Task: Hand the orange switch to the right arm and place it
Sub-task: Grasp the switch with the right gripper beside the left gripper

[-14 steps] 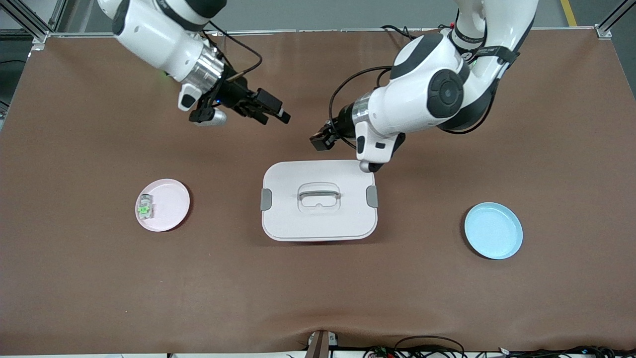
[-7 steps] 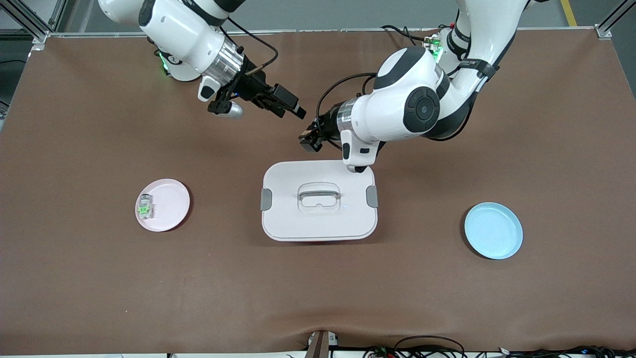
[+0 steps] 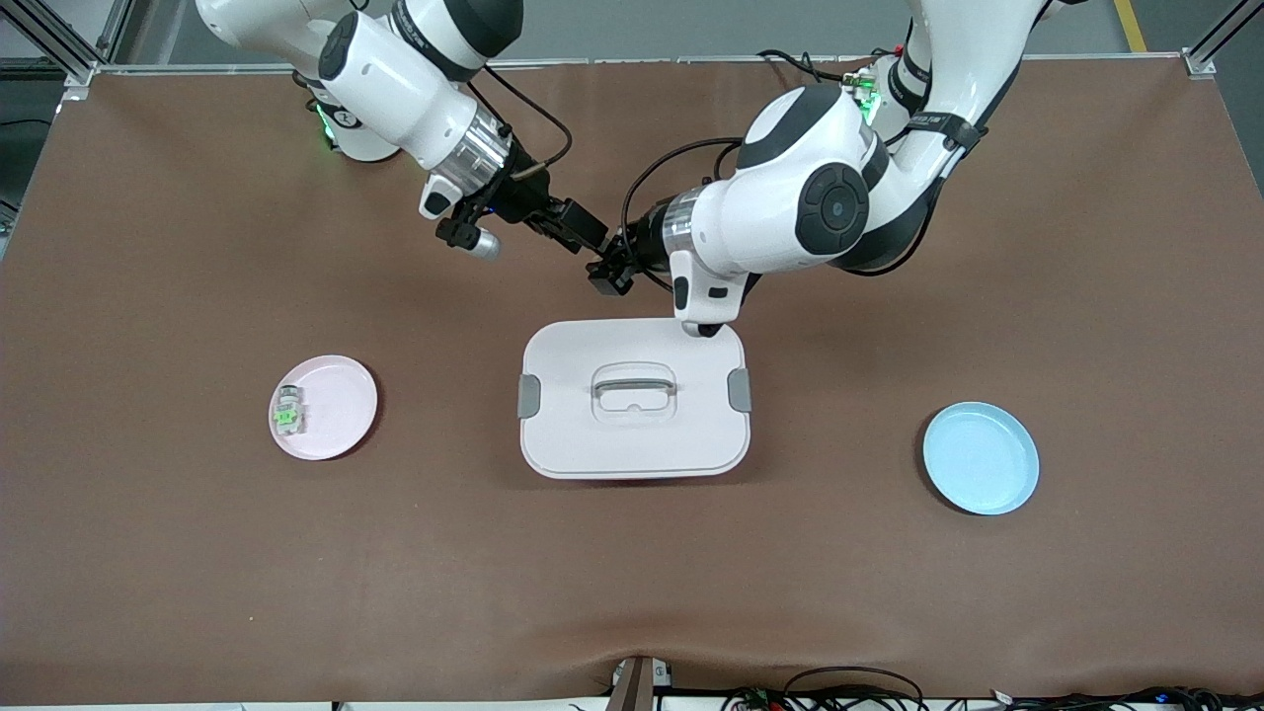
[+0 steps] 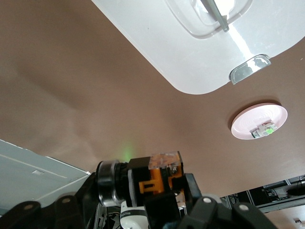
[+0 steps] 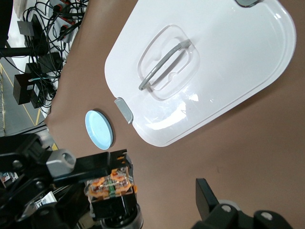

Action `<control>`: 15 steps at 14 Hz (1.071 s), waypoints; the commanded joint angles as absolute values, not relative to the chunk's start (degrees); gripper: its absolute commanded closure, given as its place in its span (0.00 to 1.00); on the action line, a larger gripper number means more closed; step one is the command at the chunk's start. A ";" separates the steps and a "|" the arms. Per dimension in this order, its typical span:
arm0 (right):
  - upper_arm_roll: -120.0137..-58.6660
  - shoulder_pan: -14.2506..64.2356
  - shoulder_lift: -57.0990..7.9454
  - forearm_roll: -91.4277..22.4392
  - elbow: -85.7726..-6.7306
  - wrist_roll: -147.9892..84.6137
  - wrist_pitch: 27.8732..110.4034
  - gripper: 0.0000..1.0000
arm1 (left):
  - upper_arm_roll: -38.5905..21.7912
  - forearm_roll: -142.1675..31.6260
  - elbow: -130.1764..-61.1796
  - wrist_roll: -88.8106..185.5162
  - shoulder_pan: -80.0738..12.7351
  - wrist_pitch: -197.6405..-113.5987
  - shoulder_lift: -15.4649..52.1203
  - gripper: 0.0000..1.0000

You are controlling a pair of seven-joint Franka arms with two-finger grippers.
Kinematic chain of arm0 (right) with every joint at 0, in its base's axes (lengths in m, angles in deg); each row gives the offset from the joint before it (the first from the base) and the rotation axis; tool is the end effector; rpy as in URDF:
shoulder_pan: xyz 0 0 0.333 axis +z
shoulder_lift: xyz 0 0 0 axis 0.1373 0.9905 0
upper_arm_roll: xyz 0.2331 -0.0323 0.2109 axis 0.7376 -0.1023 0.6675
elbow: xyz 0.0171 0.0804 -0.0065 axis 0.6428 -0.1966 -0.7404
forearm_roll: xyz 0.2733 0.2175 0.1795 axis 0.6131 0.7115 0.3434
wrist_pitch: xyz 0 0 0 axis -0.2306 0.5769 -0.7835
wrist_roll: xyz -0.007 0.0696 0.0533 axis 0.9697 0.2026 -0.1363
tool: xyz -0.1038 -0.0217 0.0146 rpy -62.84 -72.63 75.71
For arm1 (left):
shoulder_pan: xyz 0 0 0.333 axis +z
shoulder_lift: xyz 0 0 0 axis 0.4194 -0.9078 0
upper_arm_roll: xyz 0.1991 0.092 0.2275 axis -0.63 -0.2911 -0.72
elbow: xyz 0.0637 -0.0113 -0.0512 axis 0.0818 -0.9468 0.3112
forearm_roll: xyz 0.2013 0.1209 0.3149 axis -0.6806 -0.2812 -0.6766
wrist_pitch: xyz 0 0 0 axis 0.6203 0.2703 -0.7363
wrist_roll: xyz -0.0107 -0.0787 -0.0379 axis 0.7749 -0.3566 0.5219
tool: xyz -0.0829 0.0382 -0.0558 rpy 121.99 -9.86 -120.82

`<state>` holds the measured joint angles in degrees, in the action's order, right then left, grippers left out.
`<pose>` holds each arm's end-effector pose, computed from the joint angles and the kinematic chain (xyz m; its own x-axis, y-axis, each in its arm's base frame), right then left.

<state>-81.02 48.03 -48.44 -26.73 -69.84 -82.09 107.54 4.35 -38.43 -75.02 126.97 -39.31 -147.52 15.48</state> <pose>0.4365 0.3768 0.4633 0.8195 -0.5335 -0.2092 -0.5283 -0.5618 -0.6366 0.5207 -0.4670 0.4846 0.5109 0.5880 -0.6271 0.7904 -0.6081 0.0737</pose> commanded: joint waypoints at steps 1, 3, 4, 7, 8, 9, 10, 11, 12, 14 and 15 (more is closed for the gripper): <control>-81.52 50.07 -47.25 -25.55 -68.70 -83.13 109.51 0.00 | 4.30 -37.63 -73.57 128.12 -39.91 -146.82 15.12 1.00; -81.52 50.26 -46.81 -25.55 -68.43 -83.13 109.70 0.00 | 4.30 -37.63 -73.49 128.21 -39.91 -146.91 15.30 1.00; -81.52 50.26 -46.81 -25.55 -68.43 -83.13 109.61 0.00 | 4.30 -37.54 -73.49 128.21 -39.91 -146.91 15.30 1.00; -81.52 50.26 -46.81 -25.55 -68.43 -83.04 109.61 0.00 | 4.30 -37.63 -73.40 128.21 -40.00 -146.91 15.30 1.00; -81.52 50.26 -46.90 -25.64 -68.34 -83.04 109.52 0.07 | 4.30 -37.63 -73.40 128.21 -40.00 -146.91 15.30 1.00; -81.52 50.17 -46.90 -25.64 -68.34 -83.04 109.52 0.24 | 4.30 -37.63 -73.40 128.21 -40.00 -146.91 15.30 1.00; -81.52 50.17 -46.90 -25.64 -68.26 -83.04 109.44 0.39 | 4.30 -37.63 -73.40 128.30 -40.09 -146.91 15.30 1.00; -81.52 50.17 -46.90 -25.64 -68.25 -83.04 109.44 0.58 | 4.30 -37.63 -73.40 128.30 -40.35 -146.91 15.30 1.00; -81.52 50.17 -46.90 -25.64 -68.25 -82.95 109.44 0.70 | 4.30 -37.63 -73.40 128.30 -40.35 -146.91 15.30 1.00; -81.52 50.17 -46.90 -25.64 -68.08 -82.86 109.17 0.90 | 4.30 -37.63 -73.40 128.30 -40.44 -146.91 15.21 1.00; -81.52 50.17 -46.90 -25.64 -67.91 -82.78 108.91 0.97 | 4.30 -37.63 -73.40 128.30 -40.35 -146.91 15.21 1.00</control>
